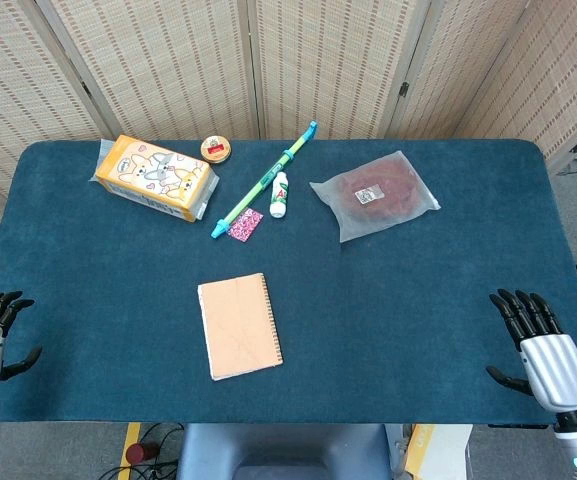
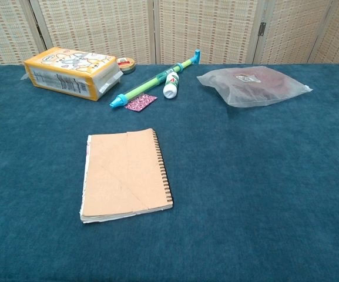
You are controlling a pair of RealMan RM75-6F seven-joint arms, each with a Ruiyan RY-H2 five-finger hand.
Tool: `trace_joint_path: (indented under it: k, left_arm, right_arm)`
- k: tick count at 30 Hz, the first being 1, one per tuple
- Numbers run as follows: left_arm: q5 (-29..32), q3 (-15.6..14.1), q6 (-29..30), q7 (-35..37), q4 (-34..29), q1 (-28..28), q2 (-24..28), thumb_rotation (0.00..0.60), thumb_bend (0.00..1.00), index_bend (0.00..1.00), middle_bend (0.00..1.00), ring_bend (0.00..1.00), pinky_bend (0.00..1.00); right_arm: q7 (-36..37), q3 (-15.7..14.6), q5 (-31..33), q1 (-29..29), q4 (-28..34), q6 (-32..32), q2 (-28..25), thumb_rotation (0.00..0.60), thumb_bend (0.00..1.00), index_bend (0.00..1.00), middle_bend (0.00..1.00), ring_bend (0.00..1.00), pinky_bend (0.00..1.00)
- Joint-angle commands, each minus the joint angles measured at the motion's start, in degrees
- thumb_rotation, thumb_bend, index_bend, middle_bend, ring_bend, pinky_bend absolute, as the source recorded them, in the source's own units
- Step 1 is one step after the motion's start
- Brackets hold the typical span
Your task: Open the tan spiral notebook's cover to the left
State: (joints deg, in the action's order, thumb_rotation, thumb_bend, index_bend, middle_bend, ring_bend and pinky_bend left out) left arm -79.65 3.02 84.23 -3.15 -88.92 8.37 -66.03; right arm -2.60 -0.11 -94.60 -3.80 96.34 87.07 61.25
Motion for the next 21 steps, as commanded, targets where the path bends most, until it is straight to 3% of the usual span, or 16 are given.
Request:
trace_joint_path:
  k: [1, 12, 21]
  left_arm:
    - [-0.2, 0.03, -0.11, -0.17, -0.1, -0.02, 0.02, 0.6, 0.26, 0.27, 0.19, 0.15, 0.24]
    - [-2.99, -0.06, -2.48, 2.37, 2.98, 1.51, -0.64, 0.6, 0.26, 0.27, 0.19, 0.15, 0.24]
    - [-4.58, 1.17, -4.35, 6.02, 7.15, 4.1, -2.92, 0.6, 0.26, 0.27, 0.19, 0.15, 0.24]
  right_arm:
    - [0.01, 0.1, -0.35, -0.3, -0.07, -0.17, 0.01, 0.6, 0.09, 0.0, 0.09, 0.0, 0.06]
    - [-0.57, 0.31, -2.83, -2.95, 0.37, -2.65, -0.32, 0.6, 0.09, 0.0, 0.09, 0.0, 0.06]
    - [-5.85, 1.32, -6.0, -11.82, 2.78, -14.43, 1.14, 0.6, 0.09, 0.0, 0.09, 0.0, 0.06]
